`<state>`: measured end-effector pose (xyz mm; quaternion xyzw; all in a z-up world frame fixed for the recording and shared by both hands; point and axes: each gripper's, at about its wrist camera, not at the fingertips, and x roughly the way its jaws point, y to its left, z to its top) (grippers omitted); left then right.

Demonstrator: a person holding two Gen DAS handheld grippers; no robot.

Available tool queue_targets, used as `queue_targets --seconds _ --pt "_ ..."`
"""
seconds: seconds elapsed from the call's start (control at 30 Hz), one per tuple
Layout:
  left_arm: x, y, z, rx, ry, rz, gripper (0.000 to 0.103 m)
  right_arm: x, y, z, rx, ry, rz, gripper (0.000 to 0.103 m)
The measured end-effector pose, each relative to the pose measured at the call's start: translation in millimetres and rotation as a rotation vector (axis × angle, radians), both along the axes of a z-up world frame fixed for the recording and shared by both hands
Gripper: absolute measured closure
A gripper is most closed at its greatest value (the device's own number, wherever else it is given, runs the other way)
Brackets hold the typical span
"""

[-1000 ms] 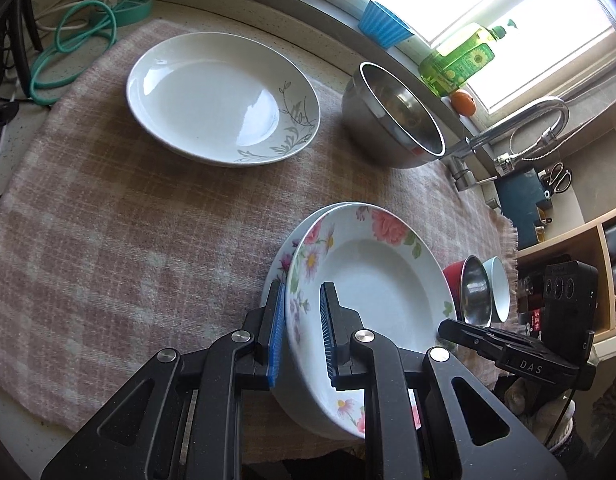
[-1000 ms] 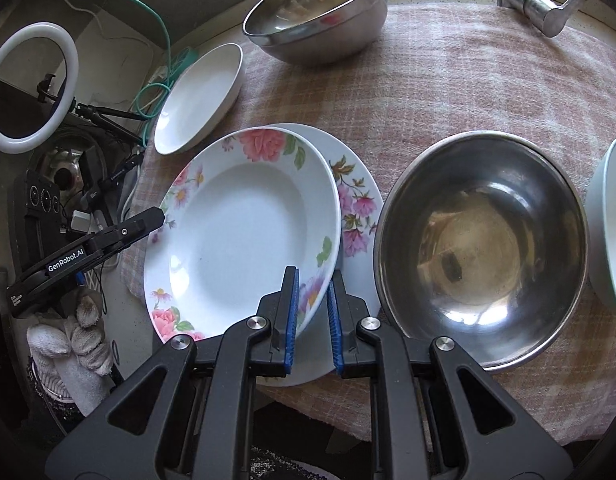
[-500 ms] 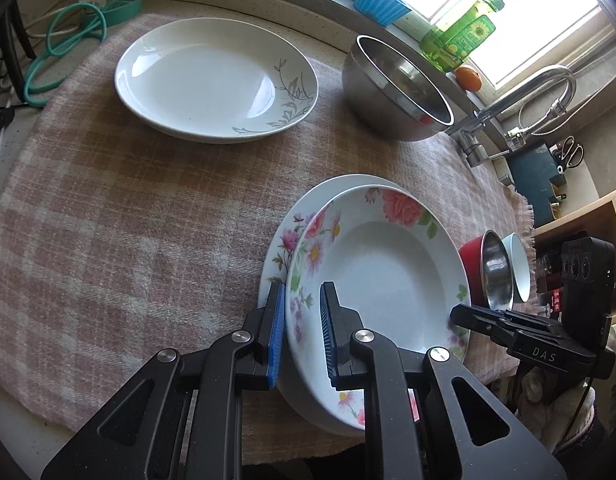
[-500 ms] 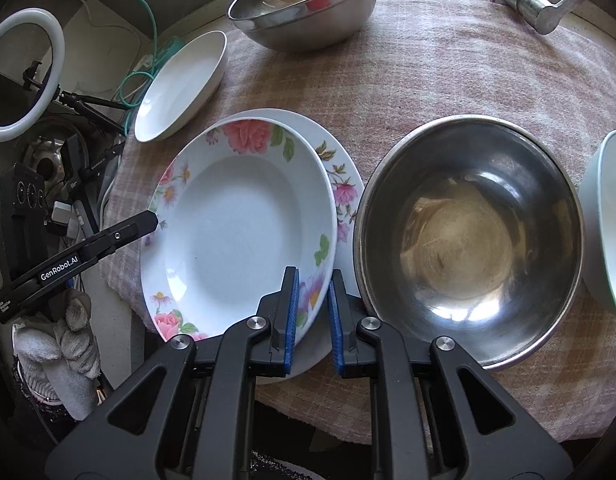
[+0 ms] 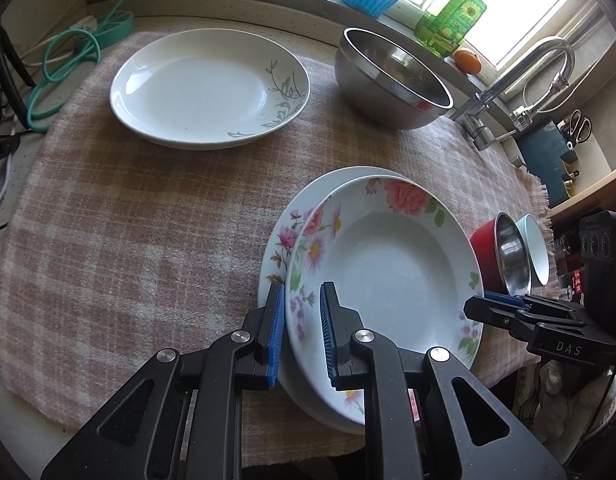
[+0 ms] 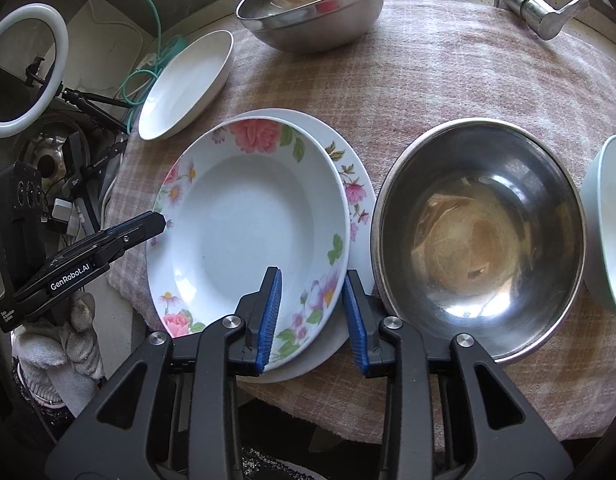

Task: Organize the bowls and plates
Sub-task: 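Lower the plate onto the other pink-flower plate and open the right gripper, then move the right gripper to the white leaf-pattern plate and grasp its rim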

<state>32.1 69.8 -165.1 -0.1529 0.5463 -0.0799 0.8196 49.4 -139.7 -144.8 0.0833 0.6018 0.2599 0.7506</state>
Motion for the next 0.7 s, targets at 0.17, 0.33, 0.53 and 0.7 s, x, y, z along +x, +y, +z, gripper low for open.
queue_targets --seconds 0.17,0.33,0.53,0.7 --pt "0 -1 1 0.004 -0.004 0.002 0.087 -5 -2 2 0.003 -0.006 0.001 0.061" --pt "-3 4 8 0.004 -0.023 0.008 0.087 -10 -11 9 0.019 -0.004 -0.013 0.06" --pt "-6 15 15 -0.009 -0.044 0.04 0.087 -18 -15 28 0.02 -0.064 -0.009 0.06" --pt "-3 28 21 -0.024 -0.06 0.062 0.087 -14 -1 52 0.031 -0.144 0.018 0.06"
